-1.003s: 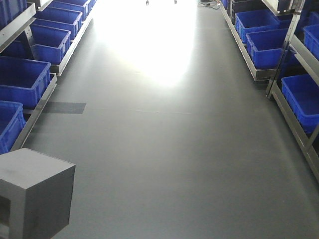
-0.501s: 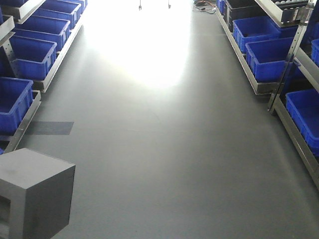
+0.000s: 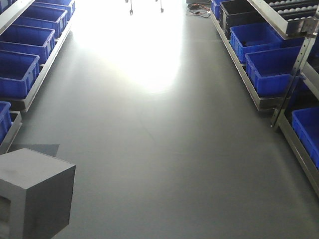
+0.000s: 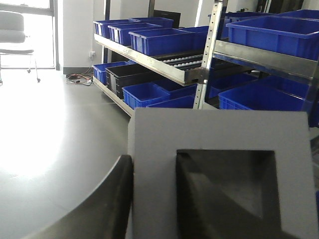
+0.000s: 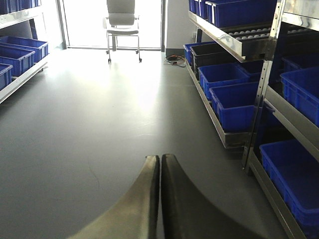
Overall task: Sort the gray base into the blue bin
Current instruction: 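Drive down the aisle of blue bins carrying the block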
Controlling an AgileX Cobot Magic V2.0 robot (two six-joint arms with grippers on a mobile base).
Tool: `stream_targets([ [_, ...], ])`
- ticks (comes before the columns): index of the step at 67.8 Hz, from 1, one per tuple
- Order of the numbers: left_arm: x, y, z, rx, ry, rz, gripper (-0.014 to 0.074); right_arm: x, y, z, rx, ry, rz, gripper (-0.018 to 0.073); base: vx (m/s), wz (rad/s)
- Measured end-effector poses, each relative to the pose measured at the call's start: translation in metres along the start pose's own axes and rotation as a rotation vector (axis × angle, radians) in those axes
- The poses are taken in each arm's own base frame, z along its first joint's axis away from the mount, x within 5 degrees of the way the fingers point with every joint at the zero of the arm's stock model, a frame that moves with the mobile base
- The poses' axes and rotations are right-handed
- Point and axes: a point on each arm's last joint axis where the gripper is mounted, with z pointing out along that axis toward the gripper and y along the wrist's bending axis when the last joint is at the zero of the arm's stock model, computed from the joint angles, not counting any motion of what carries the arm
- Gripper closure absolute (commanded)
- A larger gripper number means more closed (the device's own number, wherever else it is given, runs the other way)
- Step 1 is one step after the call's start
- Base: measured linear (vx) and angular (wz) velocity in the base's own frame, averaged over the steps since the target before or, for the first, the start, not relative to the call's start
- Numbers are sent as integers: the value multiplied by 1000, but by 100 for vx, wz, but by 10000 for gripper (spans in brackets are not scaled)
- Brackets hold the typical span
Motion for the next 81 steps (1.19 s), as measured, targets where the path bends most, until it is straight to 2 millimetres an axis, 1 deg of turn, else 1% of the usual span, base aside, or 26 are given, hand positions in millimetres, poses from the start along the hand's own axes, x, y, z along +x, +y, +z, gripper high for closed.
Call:
stream_targets([
  [64,0,0,0,0,0,0,603,0,0,0,0,0,0,564,44,4],
  [81,0,0,0,0,0,0,603,0,0,0,0,0,0,564,37,29],
])
